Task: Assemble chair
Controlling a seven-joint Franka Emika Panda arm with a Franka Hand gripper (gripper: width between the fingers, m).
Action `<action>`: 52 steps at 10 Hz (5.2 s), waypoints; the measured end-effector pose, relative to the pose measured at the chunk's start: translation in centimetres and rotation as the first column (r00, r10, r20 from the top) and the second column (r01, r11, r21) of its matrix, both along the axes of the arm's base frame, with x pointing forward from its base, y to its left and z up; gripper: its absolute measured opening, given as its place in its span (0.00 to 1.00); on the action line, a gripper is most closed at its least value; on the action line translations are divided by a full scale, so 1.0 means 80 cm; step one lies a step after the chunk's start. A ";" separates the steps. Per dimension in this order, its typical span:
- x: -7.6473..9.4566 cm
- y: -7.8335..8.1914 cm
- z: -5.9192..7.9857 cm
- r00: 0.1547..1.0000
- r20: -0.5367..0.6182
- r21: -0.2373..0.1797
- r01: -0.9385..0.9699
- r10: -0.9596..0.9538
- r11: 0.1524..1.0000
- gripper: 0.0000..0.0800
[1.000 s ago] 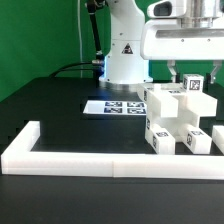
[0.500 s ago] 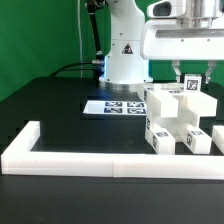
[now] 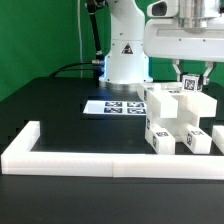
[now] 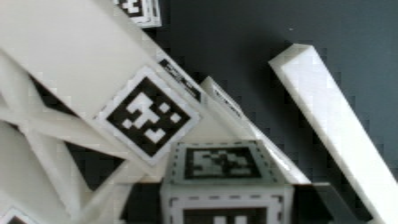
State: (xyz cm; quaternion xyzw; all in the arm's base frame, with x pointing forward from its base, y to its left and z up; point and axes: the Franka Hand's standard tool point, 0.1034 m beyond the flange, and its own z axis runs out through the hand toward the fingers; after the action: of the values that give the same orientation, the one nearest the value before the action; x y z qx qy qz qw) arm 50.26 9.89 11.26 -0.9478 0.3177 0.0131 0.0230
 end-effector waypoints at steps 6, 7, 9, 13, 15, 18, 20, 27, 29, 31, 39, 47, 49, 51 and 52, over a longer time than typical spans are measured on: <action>0.000 0.003 0.000 0.926 -0.021 0.003 0.378 -0.378 0.926 0.36; 0.000 0.005 0.000 0.895 -0.027 0.008 0.446 -0.445 0.895 0.36; 0.000 0.008 0.001 0.845 -0.033 0.009 0.535 -0.534 0.845 0.36; 0.001 0.011 0.000 0.782 -0.039 0.010 0.623 -0.622 0.782 0.60; -0.001 0.018 0.001 0.856 -0.034 0.011 0.516 -0.516 0.856 0.80; 0.000 0.016 0.004 0.981 0.002 0.026 0.194 -0.194 0.981 0.81; -0.001 0.022 0.004 0.991 0.027 0.003 -0.134 0.134 0.991 0.81; -0.001 0.020 0.003 0.791 0.043 -0.023 -0.609 0.610 0.793 0.81; -0.001 0.020 0.003 0.792 0.043 -0.023 -0.608 0.608 0.794 0.36; -0.001 0.020 0.003 0.795 0.043 -0.023 -0.605 0.605 0.796 0.36; -0.001 0.021 0.003 0.971 0.029 -0.011 -0.236 0.236 0.972 0.36; -0.001 0.023 0.009 0.995 0.029 -0.003 -0.096 0.096 0.995 0.77; -0.012 0.032 0.019 0.997 0.032 0.012 -0.073 0.072 0.997 0.81; -0.029 0.039 0.025 0.999 0.025 0.028 -0.041 0.040 0.999 0.81; -0.034 0.041 0.026 0.999 0.022 0.032 -0.037 0.036 0.999 0.81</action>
Offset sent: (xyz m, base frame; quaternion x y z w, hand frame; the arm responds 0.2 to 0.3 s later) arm 0.0000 0.0000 0.0000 0.0000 0.0000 0.1938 0.9810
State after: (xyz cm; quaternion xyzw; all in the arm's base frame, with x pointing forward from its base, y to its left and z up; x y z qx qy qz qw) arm 47.53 13.17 13.35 -0.9531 0.2998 0.0084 0.0413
